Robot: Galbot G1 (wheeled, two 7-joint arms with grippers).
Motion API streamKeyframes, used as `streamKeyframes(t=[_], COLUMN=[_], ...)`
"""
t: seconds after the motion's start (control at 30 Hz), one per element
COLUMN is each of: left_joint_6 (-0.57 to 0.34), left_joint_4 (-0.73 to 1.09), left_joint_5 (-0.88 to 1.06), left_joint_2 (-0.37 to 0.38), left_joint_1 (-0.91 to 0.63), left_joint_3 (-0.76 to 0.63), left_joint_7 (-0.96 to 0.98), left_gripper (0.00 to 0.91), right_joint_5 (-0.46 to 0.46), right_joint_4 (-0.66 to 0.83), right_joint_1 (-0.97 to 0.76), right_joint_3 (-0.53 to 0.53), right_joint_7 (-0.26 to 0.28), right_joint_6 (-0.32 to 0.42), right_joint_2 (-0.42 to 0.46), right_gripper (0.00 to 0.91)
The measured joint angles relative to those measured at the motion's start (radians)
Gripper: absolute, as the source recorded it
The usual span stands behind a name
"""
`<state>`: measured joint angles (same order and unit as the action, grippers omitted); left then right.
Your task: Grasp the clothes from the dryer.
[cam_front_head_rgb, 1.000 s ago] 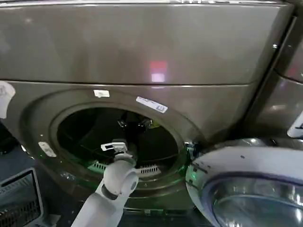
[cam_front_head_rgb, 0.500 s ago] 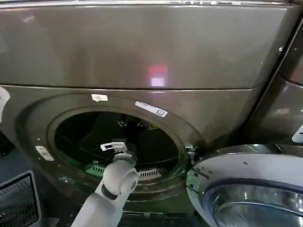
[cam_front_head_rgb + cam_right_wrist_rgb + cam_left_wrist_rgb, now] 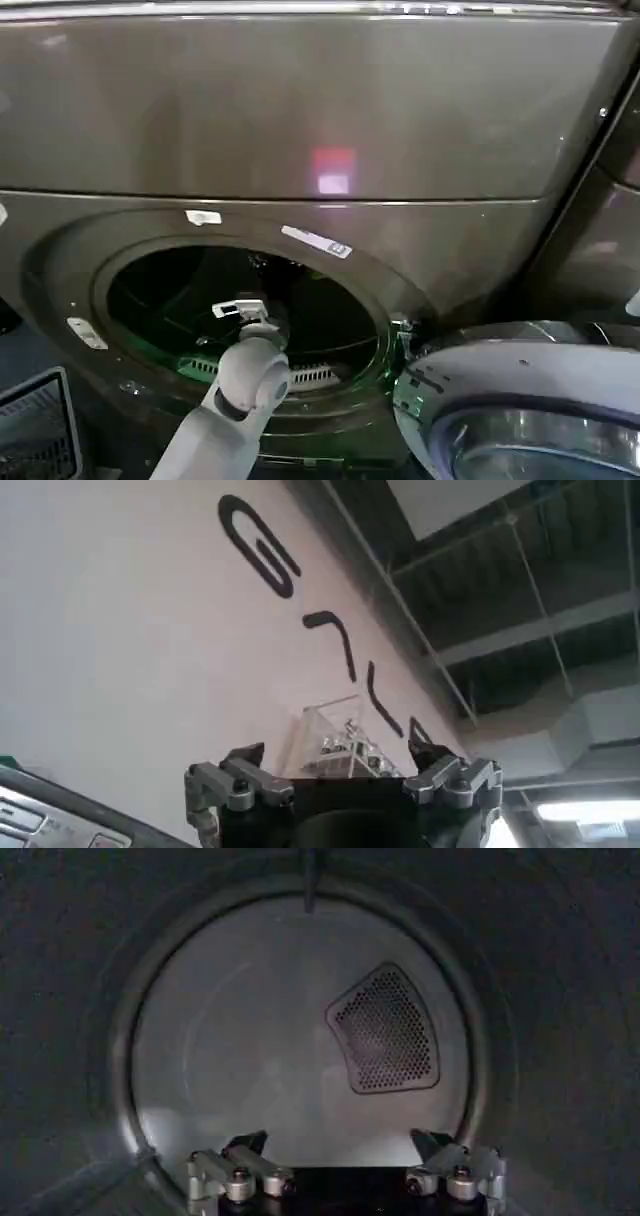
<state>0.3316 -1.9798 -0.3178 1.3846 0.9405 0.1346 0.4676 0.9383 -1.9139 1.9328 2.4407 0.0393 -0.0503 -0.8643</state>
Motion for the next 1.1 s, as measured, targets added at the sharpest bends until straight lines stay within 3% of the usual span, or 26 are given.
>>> streamKeyframes(t=[0.67,1.1], left_joint_6=[0.004,0.023], left_joint_4=[0.022,0.144], left_joint_5=[-0.001,-0.021], left_joint_2=[0.014,0.045], left_joint_1=[-0.024,-0.146], left_joint_3=[0.005,-0.004], left_joint_7=[-0.002,-0.026], left_gripper=[0.907,0.907], right_joint_5=[0.0,0.006], right_joint_4=[0.007,0.01], right_joint_1=[0.008,0.015], right_joint_3=[0.009,0.019], right_joint_7=[-0.003,0.001], right_joint_6=[-0.003,-0.005], right_joint_2=[0.003,0.01], right_gripper=[0.907,0.907])
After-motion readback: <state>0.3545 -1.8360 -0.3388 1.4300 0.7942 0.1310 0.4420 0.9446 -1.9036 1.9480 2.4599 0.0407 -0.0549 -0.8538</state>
